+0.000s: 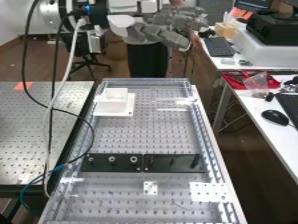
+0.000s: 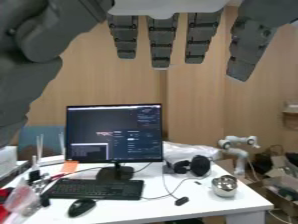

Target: Grab the chopstick and place it in the clear container

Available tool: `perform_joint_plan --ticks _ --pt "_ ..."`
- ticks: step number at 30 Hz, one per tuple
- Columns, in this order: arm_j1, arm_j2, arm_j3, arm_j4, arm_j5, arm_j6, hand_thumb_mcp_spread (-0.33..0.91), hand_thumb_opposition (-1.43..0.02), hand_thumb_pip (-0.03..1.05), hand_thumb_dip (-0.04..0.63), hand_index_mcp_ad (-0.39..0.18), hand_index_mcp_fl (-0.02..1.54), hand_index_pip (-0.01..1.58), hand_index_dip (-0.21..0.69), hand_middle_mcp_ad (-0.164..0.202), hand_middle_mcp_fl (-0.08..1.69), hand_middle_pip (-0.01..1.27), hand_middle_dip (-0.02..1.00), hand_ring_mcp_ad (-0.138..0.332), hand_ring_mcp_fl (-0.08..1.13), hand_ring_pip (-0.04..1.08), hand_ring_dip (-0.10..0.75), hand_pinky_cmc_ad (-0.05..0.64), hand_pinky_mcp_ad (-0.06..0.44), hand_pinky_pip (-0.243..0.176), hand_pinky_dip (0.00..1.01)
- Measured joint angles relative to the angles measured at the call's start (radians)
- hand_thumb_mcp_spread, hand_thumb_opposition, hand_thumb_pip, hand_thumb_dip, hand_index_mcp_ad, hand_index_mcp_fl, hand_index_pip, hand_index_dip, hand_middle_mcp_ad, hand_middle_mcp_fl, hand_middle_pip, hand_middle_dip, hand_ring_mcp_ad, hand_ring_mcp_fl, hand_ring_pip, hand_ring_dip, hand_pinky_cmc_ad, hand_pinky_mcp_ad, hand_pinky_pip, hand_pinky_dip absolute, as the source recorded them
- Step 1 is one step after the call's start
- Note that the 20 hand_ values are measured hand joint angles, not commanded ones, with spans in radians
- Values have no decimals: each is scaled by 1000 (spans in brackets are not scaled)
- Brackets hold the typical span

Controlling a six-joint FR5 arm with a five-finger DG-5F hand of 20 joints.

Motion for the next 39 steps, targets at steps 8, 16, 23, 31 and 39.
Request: perform_joint_plan --ticks 8,16,23,31,39 --pt "14 -37 19 12 100 12 51 -682 482 -14 -93 10 54 173 75 23 126 260 143 0 96 101 478 377 -105 176" --pt "29 -57 35 -35 197 80 49 -679 559 -12 -82 10 52 129 82 23 126 258 147 0 96 101 475 377 -105 176" --pt "31 -86 67 -68 223 94 35 -696 562 -14 -79 10 56 101 86 23 126 262 147 2 96 101 475 379 -105 176" --pt "23 -106 84 -42 197 78 31 -696 614 -9 -79 10 52 93 86 23 122 258 147 2 96 101 475 379 -105 176" --pt "23 -109 95 -45 194 66 33 -712 614 -12 -79 10 56 87 86 23 126 258 147 0 96 101 471 379 -105 176"
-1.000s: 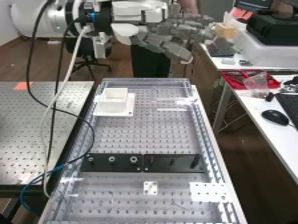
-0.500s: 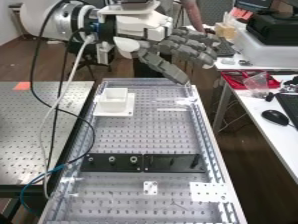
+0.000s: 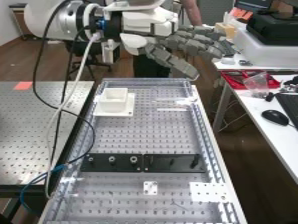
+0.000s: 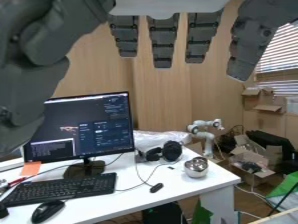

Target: Grab the chopstick and place it in the clear container

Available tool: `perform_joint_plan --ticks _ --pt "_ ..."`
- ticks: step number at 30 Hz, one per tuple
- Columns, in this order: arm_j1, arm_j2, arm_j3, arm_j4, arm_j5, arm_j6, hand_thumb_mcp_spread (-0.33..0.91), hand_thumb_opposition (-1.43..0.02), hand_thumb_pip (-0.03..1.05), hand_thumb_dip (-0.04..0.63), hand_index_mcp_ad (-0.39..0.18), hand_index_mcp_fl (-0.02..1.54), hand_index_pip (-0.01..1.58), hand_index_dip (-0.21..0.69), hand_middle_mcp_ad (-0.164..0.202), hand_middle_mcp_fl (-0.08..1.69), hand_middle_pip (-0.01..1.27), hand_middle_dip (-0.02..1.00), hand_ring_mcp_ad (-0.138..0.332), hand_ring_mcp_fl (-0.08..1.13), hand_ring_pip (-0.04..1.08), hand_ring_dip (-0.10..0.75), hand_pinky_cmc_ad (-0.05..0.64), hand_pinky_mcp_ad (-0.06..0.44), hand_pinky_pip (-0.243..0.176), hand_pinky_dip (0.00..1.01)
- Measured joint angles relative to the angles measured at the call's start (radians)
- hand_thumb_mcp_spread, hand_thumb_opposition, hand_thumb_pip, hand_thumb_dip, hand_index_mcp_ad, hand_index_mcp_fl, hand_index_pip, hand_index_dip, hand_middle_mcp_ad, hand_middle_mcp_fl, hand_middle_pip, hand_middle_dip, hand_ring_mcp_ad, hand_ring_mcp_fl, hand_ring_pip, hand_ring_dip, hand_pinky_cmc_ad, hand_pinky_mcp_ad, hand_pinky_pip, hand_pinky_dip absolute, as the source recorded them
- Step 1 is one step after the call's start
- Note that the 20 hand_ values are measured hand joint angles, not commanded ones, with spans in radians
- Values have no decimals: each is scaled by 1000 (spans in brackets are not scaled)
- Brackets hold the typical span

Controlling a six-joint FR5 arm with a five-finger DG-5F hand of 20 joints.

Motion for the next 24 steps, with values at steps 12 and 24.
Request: perform_joint_plan --ticks 12,24 --pt "9 8 2 -13 9 -9 31 -710 614 -12 -79 10 56 87 82 23 126 258 147 0 96 101 475 379 -105 176" --pt "12 6 -1 -5 0 -9 37 -728 614 -12 -77 10 56 87 87 23 126 258 145 0 96 101 475 379 -105 176"
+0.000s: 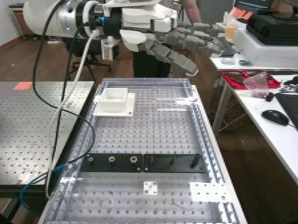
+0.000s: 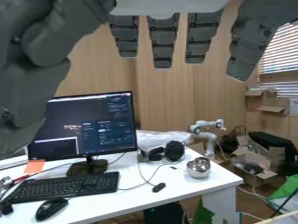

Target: Grab the chopstick and place it in the clear container

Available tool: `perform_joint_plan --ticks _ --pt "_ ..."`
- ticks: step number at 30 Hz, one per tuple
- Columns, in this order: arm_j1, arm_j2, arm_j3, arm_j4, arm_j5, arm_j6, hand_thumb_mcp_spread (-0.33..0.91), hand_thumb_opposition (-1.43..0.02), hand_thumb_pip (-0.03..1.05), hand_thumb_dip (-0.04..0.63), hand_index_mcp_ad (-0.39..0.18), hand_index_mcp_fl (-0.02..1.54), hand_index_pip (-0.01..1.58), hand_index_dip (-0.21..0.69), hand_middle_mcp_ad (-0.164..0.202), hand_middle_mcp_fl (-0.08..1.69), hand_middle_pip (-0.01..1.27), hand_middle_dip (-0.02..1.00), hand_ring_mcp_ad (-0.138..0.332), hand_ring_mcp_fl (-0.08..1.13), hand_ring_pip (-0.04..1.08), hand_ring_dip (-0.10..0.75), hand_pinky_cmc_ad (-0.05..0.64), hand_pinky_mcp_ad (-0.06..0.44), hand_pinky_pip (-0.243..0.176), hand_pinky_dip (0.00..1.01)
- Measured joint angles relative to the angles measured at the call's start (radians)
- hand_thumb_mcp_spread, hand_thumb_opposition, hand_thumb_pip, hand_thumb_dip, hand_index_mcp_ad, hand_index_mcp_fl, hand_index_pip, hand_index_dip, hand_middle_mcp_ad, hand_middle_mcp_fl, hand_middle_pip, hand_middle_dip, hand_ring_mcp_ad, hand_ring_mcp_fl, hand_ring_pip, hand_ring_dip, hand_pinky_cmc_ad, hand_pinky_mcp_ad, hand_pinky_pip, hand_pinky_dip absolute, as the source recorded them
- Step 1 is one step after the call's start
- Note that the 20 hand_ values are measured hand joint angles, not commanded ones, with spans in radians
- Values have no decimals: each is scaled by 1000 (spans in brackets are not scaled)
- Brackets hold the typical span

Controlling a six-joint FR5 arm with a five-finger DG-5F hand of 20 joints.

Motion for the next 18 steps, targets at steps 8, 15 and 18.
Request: perform_joint_plan --ticks 8,15,18 --pt "3 -1 4 -10 -1 2 35 -726 614 0 -77 10 56 87 87 23 126 258 145 2 96 101 475 379 -105 176" --pt "9 -2 10 -22 12 8 31 -730 614 0 -77 10 56 87 84 23 126 258 145 0 96 101 475 379 -105 176" --pt "9 -2 11 -25 11 8 37 -742 616 0 -77 10 56 87 87 23 126 258 145 2 96 101 475 379 -105 178"
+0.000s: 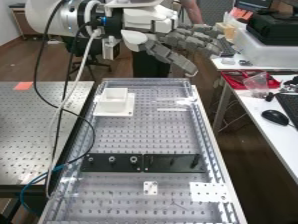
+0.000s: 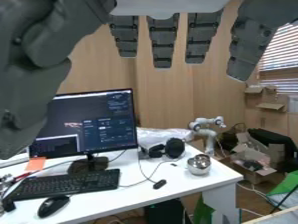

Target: Grab the chopstick and place it in the clear container

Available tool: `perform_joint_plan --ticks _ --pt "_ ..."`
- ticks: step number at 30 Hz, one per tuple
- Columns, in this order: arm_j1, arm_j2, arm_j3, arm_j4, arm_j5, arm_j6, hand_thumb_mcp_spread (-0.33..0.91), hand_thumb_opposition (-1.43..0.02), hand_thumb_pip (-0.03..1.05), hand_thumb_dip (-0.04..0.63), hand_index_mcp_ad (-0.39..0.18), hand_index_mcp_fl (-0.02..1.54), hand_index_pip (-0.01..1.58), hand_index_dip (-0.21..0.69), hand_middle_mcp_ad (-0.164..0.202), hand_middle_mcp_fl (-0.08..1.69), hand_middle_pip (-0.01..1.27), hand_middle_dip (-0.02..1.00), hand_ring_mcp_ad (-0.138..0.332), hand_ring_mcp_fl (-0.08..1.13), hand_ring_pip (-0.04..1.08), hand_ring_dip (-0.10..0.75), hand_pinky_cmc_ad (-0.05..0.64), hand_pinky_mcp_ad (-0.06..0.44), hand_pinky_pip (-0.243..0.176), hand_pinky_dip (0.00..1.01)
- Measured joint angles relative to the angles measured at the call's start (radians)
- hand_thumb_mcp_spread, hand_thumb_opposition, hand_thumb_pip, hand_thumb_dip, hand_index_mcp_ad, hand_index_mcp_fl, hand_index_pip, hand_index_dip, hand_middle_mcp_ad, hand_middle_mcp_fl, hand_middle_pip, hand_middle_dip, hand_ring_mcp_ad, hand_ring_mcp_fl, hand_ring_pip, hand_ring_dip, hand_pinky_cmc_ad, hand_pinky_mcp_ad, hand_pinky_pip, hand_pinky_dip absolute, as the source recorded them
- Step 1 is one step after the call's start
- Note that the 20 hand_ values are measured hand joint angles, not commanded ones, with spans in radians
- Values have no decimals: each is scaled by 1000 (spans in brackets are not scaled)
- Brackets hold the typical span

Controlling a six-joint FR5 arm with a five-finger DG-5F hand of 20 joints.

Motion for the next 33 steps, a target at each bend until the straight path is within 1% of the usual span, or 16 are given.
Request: perform_joint_plan --ticks 5,8,12,13,14,18,20,22,25,26,27,29,31,33 --pt "-4 -1 3 -2 -20 -1 35 -747 616 0 -82 10 56 87 82 23 122 257 145 0 96 101 475 379 -105 185" --pt "-5 -4 11 -18 -27 -6 35 -747 616 0 -77 10 56 87 87 23 122 255 145 0 96 101 475 377 -110 185" --pt "-6 -13 51 -89 -25 -12 35 -747 616 0 -77 10 56 87 87 23 122 255 145 0 96 101 475 379 -110 185" --pt "-6 -13 60 -105 -25 -15 35 -747 616 2 -77 10 56 87 82 23 122 255 145 0 96 101 475 379 -110 185" --pt "-6 -13 61 -108 -26 -16 35 -747 616 0 -77 10 56 87 86 23 126 255 145 0 96 101 475 377 -110 185" --pt "-5 5 44 -97 -27 -26 37 -744 616 0 -77 10 56 87 87 23 122 255 145 0 96 101 475 377 -110 185" --pt "-4 13 32 -90 -35 -30 37 -747 616 16 -77 10 56 87 84 14 127 255 145 0 96 101 475 377 -110 185" --pt "-4 20 18 -87 -50 -32 33 -747 611 12 -77 10 56 87 87 19 138 255 145 0 94 101 475 379 -110 185" --pt "-2 26 11 -88 -61 -34 33 -747 611 12 -89 10 56 87 77 19 138 255 145 0 94 101 475 377 -110 185" --pt "-2 27 10 -88 -62 -34 33 -747 611 12 -89 10 56 87 82 19 138 255 145 0 94 101 475 377 -110 185" --pt "-3 30 8 -88 -64 -35 44 -744 609 12 -77 10 56 87 87 19 138 255 145 0 94 101 475 377 -110 185" --pt "-2 34 6 -87 -69 -37 44 -744 600 16 -89 12 56 87 79 19 138 255 145 0 94 101 475 377 -110 185" --pt "-4 39 5 -86 -76 -41 44 -747 595 12 -75 12 56 87 87 19 138 255 145 0 94 101 475 379 -110 185" --pt "-4 41 4 -85 -89 -42 59 -744 597 16 -86 12 59 87 80 17 138 255 145 0 94 101 475 377 -110 185"
